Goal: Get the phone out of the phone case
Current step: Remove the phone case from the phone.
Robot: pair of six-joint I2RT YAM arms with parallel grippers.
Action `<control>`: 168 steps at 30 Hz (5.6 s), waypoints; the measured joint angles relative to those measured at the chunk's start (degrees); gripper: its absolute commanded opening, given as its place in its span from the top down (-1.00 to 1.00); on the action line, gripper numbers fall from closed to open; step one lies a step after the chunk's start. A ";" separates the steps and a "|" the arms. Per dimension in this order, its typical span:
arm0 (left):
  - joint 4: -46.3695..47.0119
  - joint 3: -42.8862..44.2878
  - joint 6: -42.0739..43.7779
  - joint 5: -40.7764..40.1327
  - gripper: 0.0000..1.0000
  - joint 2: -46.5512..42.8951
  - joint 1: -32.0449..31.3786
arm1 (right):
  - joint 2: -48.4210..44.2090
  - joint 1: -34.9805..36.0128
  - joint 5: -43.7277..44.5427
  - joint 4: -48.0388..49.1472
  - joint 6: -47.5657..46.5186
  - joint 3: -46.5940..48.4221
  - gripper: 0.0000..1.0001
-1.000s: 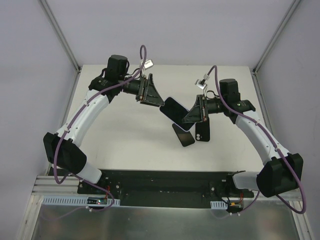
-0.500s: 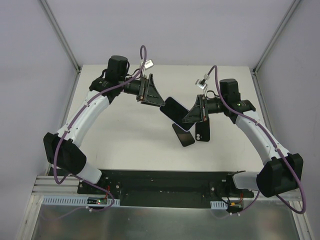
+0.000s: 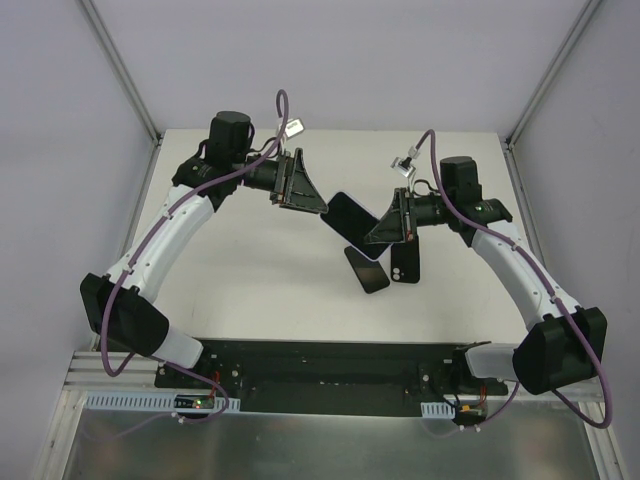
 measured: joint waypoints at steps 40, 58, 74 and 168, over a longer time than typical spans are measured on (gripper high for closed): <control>1.09 -0.92 0.20 0.00 -0.43 -0.07 -0.94 | 0.00 -0.96 -0.09 1.36 1.57 0.02 1.00; 1.09 -0.92 0.94 -0.02 -0.43 -0.07 -0.94 | -0.31 -1.38 -1.70 5.03 4.68 -0.15 1.00; 1.09 -0.92 0.98 0.00 -0.43 -0.04 -0.94 | -0.55 -1.38 -1.86 6.32 4.87 -0.46 1.00; 4.35 -0.26 0.39 0.11 -0.45 4.17 -1.01 | -0.79 -1.64 -1.79 11.02 11.32 -4.72 1.00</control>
